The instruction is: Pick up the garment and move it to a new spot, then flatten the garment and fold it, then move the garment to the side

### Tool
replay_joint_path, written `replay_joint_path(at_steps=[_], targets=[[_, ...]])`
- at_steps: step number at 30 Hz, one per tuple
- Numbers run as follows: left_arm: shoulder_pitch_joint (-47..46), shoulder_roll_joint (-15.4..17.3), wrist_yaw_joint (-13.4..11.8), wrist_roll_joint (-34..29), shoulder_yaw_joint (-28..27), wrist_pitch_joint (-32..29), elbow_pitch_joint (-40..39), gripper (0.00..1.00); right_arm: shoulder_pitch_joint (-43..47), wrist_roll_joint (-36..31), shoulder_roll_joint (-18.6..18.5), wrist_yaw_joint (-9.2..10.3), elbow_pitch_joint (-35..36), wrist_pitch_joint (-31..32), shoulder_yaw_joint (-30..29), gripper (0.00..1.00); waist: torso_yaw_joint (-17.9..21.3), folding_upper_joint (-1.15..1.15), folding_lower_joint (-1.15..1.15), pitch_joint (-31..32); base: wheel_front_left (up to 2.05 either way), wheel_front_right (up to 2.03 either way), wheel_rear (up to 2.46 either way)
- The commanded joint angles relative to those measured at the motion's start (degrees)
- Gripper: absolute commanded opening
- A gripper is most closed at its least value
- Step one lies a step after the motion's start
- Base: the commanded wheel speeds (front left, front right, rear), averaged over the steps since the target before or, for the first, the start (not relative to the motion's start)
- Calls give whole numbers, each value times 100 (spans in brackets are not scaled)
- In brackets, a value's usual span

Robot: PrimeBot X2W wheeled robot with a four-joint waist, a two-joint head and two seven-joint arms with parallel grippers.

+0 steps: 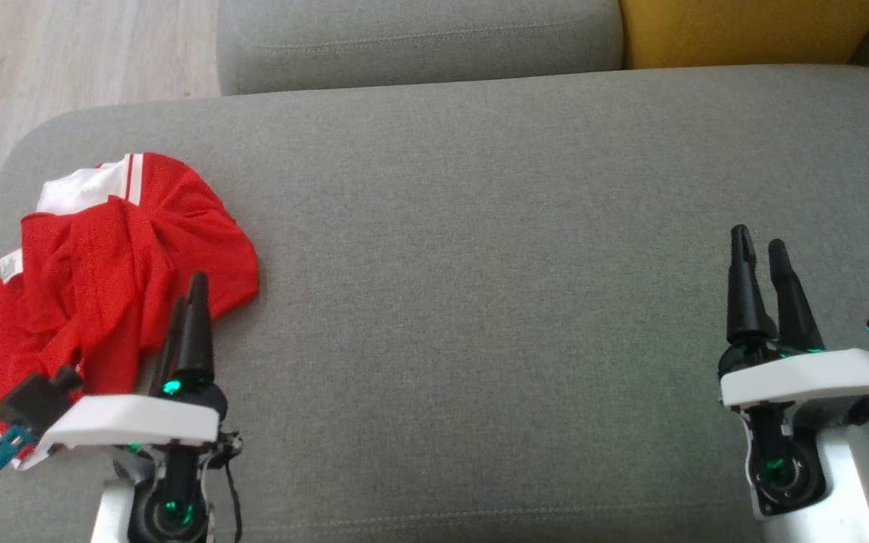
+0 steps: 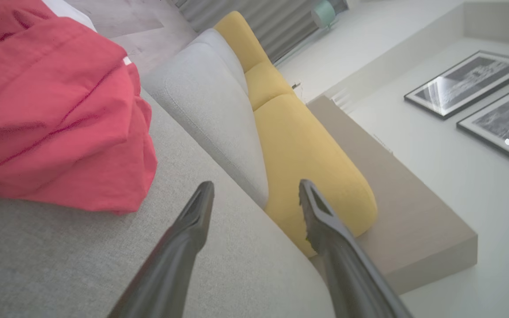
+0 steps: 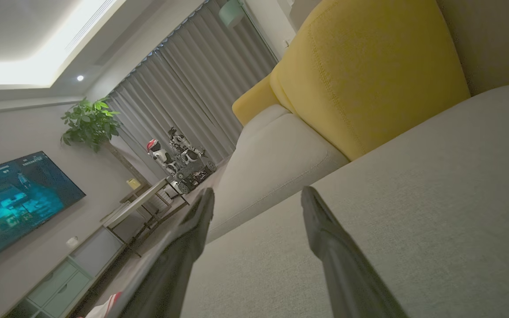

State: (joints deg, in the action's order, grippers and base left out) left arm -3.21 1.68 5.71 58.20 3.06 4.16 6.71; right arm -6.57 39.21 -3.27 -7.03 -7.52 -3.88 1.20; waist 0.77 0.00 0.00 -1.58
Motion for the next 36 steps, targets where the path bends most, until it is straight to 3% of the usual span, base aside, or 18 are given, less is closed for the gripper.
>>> replay_joint_path(at_steps=[1,18,26,31,36], targets=[[-371,78,49,-277,-30,68,-213,100,-321,-260,-96,-24,247,-86,96,100,16,0,0,-15,0,0,0],[-514,162,19,-2605,671,336,-390,100,-331,-2018,-69,-30,283,-357,370,100,79,0,0,-90,0,0,0],[-541,372,-303,-3366,1059,470,-266,100,-358,-2696,-72,-33,222,-492,433,100,87,0,0,-31,0,0,0],[-573,473,-685,-3746,1142,554,-291,100,-373,-3062,-66,-35,265,-576,552,100,90,0,0,-15,0,0,0],[-595,607,-827,-4093,1402,637,-240,100,-363,-3477,-50,-37,260,-661,547,100,92,0,0,6,0,0,0]])
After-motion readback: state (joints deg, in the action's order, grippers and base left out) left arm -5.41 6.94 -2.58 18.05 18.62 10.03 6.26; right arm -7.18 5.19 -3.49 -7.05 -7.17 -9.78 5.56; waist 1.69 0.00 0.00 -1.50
